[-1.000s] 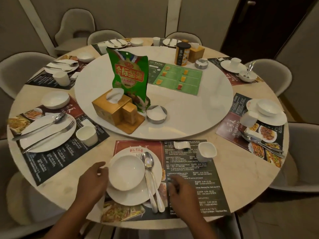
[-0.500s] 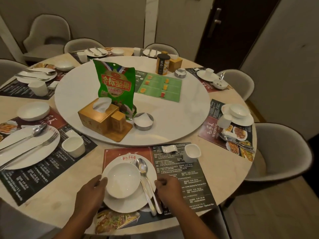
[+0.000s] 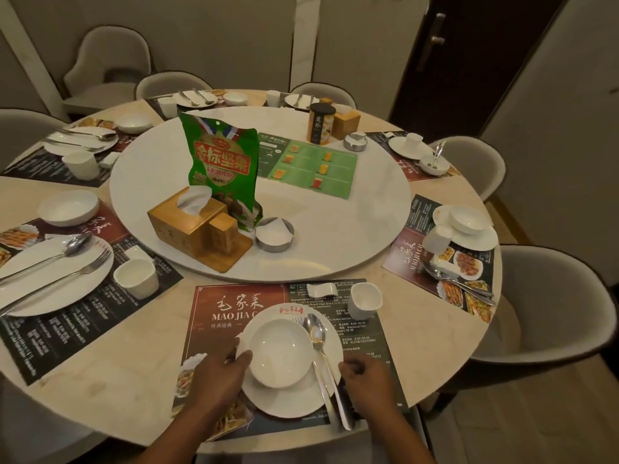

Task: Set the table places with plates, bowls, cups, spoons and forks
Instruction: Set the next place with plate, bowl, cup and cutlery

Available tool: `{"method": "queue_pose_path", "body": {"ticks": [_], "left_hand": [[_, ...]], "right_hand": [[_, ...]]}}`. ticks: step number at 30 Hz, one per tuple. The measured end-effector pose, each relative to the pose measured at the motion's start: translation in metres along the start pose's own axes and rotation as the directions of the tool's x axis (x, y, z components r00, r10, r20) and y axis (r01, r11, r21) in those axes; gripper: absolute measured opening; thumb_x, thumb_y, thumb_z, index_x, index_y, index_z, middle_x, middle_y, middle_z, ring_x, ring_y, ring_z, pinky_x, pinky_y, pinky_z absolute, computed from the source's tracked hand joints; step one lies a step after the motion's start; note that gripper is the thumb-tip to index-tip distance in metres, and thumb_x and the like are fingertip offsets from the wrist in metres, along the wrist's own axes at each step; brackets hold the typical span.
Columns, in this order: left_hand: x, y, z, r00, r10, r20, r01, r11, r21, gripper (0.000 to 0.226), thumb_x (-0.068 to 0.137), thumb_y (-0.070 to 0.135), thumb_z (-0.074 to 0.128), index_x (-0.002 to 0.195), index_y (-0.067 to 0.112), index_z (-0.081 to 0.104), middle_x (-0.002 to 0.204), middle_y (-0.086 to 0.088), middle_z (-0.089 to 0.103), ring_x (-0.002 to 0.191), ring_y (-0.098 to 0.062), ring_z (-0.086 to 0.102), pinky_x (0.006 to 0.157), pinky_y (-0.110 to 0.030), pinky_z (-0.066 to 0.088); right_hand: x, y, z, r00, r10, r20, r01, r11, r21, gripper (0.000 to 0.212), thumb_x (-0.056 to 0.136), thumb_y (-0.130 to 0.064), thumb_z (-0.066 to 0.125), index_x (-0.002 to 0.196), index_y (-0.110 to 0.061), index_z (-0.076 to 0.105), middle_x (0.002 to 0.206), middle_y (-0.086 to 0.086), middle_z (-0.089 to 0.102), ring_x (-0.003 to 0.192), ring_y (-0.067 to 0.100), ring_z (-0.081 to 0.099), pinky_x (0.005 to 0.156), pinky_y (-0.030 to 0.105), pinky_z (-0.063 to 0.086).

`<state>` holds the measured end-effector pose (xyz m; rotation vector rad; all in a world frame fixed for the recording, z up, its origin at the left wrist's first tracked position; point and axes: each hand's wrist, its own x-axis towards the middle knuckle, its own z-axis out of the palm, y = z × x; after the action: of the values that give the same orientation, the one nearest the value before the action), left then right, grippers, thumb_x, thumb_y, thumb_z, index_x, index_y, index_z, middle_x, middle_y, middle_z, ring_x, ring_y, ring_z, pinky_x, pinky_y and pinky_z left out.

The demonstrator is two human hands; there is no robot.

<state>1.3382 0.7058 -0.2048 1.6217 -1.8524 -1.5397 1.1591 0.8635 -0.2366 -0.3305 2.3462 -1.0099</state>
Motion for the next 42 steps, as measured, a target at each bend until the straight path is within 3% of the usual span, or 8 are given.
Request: {"method": "queue_pose_path", "body": {"ticks": [7,15,18,23,26,32,38,42], "left_hand": [[-0.008,0.013,0.025,0.999,0.031,0.015,-0.031,1.000,-0.005,0.032,0.096,0.018,0.056,0.128,0.019,0.059,0.107,0.001,0.059,0.076,-0.007,0.053,0.034,-0.012,0.042],[-0.004,0.007,0.032,0.999,0.031,-0.004,-0.031,0.999,0.022,0.044,0.091,0.022,0.063,0.134,0.024,0.055,0.118,-0.001,0.065,0.079,-0.017,0.064,0.040,-0.031,0.055],[0.000,0.002,0.036,0.999,0.039,-0.025,-0.037,0.996,0.081,0.045,0.091,0.025,0.064,0.135,0.023,0.054,0.125,-0.003,0.063,0.087,-0.018,0.061,0.040,-0.019,0.051],[0.002,-0.003,0.040,0.973,0.167,-0.160,-0.094,0.918,0.385,0.029,0.085,0.044,0.065,0.104,0.023,0.070,0.109,0.004,0.067,0.083,-0.010,0.061,0.075,-0.027,0.055],[0.002,0.004,0.040,0.961,0.208,-0.182,-0.111,0.894,0.434,0.035,0.085,0.050,0.060,0.108,0.026,0.067,0.111,0.004,0.065,0.089,-0.014,0.063,0.078,-0.030,0.053],[0.006,0.011,0.042,0.963,0.260,-0.075,-0.197,0.863,0.465,0.040,0.095,0.035,0.052,0.132,0.023,0.058,0.115,-0.001,0.071,0.102,-0.020,0.065,0.087,-0.031,0.051],[0.009,0.007,0.039,0.952,0.299,-0.066,-0.250,0.884,0.395,0.037,0.095,0.032,0.052,0.129,0.022,0.061,0.102,-0.001,0.074,0.092,-0.016,0.067,0.082,-0.027,0.051],[0.013,0.009,0.019,0.957,0.277,-0.092,-0.238,0.923,0.303,0.022,0.096,0.040,0.051,0.087,0.024,0.063,0.071,0.008,0.063,0.066,-0.007,0.060,0.061,-0.024,0.051]], "right_hand": [[0.014,0.017,-0.021,1.000,-0.024,-0.011,0.024,0.999,-0.024,0.013,0.086,-0.022,0.071,0.084,-0.034,0.068,0.080,-0.014,0.069,0.078,0.010,0.067,0.068,0.025,0.050],[0.020,0.020,-0.026,0.998,-0.054,0.025,0.056,0.994,-0.091,0.016,0.084,-0.025,0.071,0.077,-0.037,0.064,0.075,-0.014,0.068,0.076,0.009,0.064,0.066,0.026,0.044],[0.019,0.019,-0.027,0.998,-0.058,0.031,0.061,0.994,-0.089,0.016,0.085,-0.025,0.071,0.078,-0.037,0.063,0.077,-0.015,0.068,0.076,0.007,0.063,0.065,0.026,0.044],[0.012,0.016,-0.029,0.994,-0.107,-0.024,0.103,0.984,-0.148,0.004,0.089,-0.026,0.066,0.090,-0.027,0.069,0.075,-0.012,0.066,0.071,0.010,0.060,0.067,0.028,0.046],[0.002,0.000,-0.029,0.947,-0.294,-0.130,0.263,0.941,-0.211,0.008,0.093,-0.026,0.060,0.095,-0.025,0.067,0.076,-0.009,0.062,0.068,0.008,0.053,0.062,0.025,0.043],[0.004,-0.033,0.010,0.921,-0.372,0.118,0.389,0.848,-0.361,0.045,0.093,-0.048,0.048,0.135,-0.031,0.051,0.079,-0.006,0.068,0.076,0.013,0.064,0.063,0.028,0.049],[0.003,-0.033,0.027,0.944,-0.328,0.044,0.312,0.837,-0.450,0.056,0.095,-0.035,0.046,0.150,-0.031,0.032,0.092,-0.002,0.068,0.081,0.014,0.063,0.067,0.028,0.054],[0.004,-0.055,0.035,0.929,-0.370,-0.005,0.334,0.845,-0.418,0.041,0.096,-0.030,0.049,0.137,-0.029,0.051,0.101,-0.001,0.070,0.081,0.013,0.062,0.064,0.024,0.052]]}}
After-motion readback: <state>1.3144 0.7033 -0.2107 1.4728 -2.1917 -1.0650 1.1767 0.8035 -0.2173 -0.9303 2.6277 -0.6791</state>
